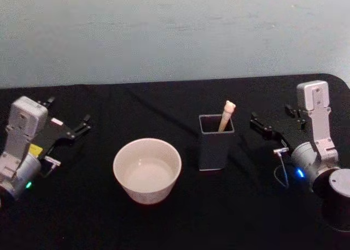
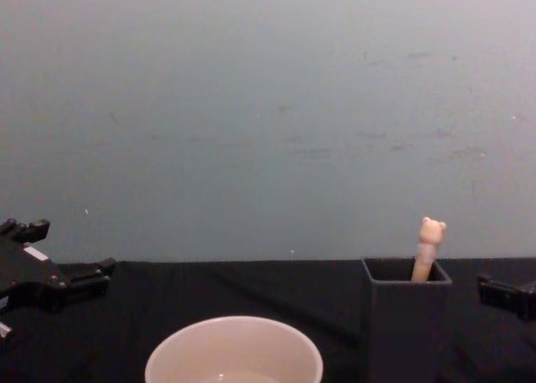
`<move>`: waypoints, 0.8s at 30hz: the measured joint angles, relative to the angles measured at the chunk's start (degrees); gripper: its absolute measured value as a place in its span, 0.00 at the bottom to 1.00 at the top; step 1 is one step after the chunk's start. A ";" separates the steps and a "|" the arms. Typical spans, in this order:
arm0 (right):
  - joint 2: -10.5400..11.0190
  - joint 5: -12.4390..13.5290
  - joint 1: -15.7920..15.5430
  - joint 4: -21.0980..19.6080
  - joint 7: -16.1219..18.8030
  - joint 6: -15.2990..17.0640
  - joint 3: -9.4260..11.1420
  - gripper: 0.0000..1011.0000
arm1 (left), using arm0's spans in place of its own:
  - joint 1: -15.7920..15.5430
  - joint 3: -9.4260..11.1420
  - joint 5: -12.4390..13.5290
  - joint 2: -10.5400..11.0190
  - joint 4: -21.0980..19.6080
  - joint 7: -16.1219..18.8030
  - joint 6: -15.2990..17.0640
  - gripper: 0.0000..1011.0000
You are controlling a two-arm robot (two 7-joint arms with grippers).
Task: Pick up the stirring spoon with one hand, stir inside the cup, then place it back in its original position.
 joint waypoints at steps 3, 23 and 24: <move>0.02 0.01 0.00 -0.05 -0.01 0.02 -0.02 0.99 | 0.00 0.00 0.00 0.00 0.00 0.00 0.00 0.99; 0.10 0.07 0.00 -0.18 -0.07 0.13 -0.08 0.99 | 0.00 0.00 0.00 0.00 0.00 0.00 0.00 0.99; 0.10 0.08 0.00 -0.19 -0.07 0.13 -0.08 0.99 | 0.00 0.00 0.00 0.00 0.00 0.00 0.00 0.99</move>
